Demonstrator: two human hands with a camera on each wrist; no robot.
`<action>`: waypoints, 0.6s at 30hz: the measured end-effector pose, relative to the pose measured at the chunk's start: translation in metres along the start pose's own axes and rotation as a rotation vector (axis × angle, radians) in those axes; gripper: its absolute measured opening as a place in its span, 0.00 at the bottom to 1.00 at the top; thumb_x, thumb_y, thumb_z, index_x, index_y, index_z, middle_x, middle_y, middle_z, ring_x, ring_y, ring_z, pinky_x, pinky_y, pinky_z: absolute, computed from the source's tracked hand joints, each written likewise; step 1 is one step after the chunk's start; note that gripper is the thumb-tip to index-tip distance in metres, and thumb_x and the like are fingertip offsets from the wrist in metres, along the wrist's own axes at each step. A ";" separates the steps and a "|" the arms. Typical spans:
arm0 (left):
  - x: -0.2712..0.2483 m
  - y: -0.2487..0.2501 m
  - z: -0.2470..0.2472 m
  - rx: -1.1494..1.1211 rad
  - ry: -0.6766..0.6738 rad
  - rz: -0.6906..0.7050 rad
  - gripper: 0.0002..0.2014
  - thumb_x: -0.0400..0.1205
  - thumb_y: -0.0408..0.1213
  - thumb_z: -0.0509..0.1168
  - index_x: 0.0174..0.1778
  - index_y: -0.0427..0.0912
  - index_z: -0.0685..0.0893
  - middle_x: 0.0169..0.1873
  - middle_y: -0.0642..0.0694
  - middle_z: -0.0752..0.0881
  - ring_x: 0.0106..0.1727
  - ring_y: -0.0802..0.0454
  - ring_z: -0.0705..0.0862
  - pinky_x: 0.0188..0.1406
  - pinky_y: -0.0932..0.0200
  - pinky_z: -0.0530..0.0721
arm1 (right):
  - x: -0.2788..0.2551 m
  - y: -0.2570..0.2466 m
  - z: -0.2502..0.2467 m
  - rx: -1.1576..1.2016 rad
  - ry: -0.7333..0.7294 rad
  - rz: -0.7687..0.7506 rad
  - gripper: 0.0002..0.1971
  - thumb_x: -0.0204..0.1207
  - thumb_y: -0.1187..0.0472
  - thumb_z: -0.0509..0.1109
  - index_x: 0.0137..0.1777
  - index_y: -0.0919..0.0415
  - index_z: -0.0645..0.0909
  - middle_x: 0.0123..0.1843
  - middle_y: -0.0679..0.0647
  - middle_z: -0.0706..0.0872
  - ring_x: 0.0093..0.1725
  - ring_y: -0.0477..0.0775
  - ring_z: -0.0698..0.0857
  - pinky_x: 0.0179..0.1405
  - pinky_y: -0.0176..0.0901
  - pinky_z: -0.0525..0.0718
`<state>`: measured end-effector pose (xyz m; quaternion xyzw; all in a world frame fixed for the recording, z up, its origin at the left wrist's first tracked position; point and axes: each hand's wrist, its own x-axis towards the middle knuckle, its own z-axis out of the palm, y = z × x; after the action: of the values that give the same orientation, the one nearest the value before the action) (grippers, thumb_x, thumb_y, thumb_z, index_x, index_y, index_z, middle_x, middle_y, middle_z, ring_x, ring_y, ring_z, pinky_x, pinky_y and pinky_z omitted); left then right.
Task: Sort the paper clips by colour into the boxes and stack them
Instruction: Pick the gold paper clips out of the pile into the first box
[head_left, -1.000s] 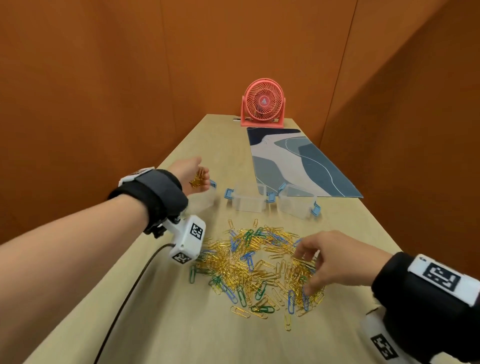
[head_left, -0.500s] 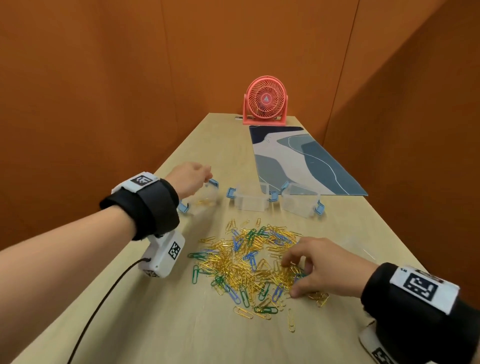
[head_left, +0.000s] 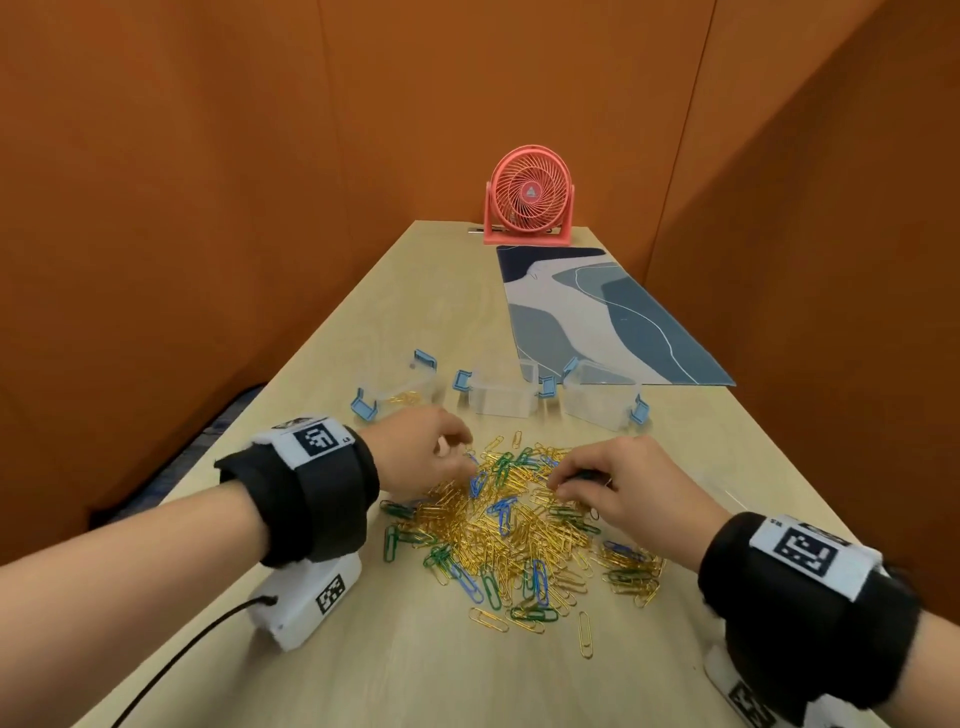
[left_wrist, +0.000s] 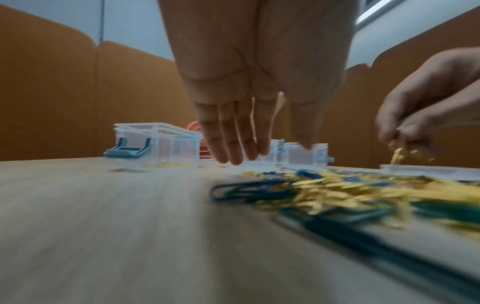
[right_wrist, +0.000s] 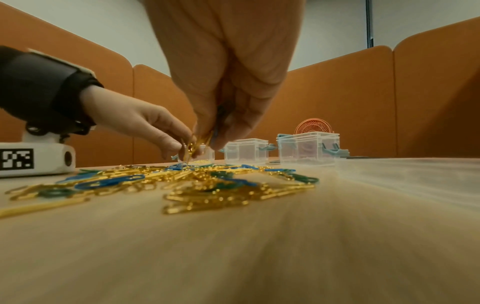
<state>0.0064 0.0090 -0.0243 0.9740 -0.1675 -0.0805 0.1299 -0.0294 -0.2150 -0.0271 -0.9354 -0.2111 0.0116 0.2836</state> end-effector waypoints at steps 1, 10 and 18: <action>0.002 -0.001 -0.002 0.022 -0.046 -0.010 0.31 0.77 0.59 0.64 0.74 0.46 0.73 0.70 0.49 0.76 0.65 0.53 0.77 0.63 0.59 0.75 | 0.001 -0.001 0.000 0.006 0.005 -0.001 0.07 0.76 0.62 0.70 0.50 0.56 0.88 0.43 0.45 0.88 0.40 0.36 0.82 0.45 0.18 0.76; -0.017 0.005 0.007 0.006 -0.203 0.017 0.44 0.63 0.58 0.77 0.75 0.52 0.70 0.62 0.53 0.72 0.55 0.57 0.73 0.57 0.66 0.73 | 0.004 -0.001 0.004 0.088 -0.051 0.021 0.02 0.74 0.59 0.73 0.44 0.51 0.87 0.42 0.48 0.89 0.40 0.47 0.87 0.40 0.27 0.82; -0.018 0.001 0.007 -0.143 -0.030 0.015 0.15 0.71 0.40 0.77 0.53 0.45 0.89 0.44 0.51 0.89 0.37 0.65 0.80 0.40 0.78 0.77 | 0.004 0.000 0.007 -0.002 -0.039 0.025 0.06 0.79 0.58 0.67 0.48 0.52 0.86 0.45 0.46 0.88 0.43 0.40 0.84 0.43 0.25 0.79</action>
<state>-0.0119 0.0130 -0.0288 0.9597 -0.1704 -0.1061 0.1970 -0.0266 -0.2097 -0.0321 -0.9377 -0.2050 0.0332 0.2785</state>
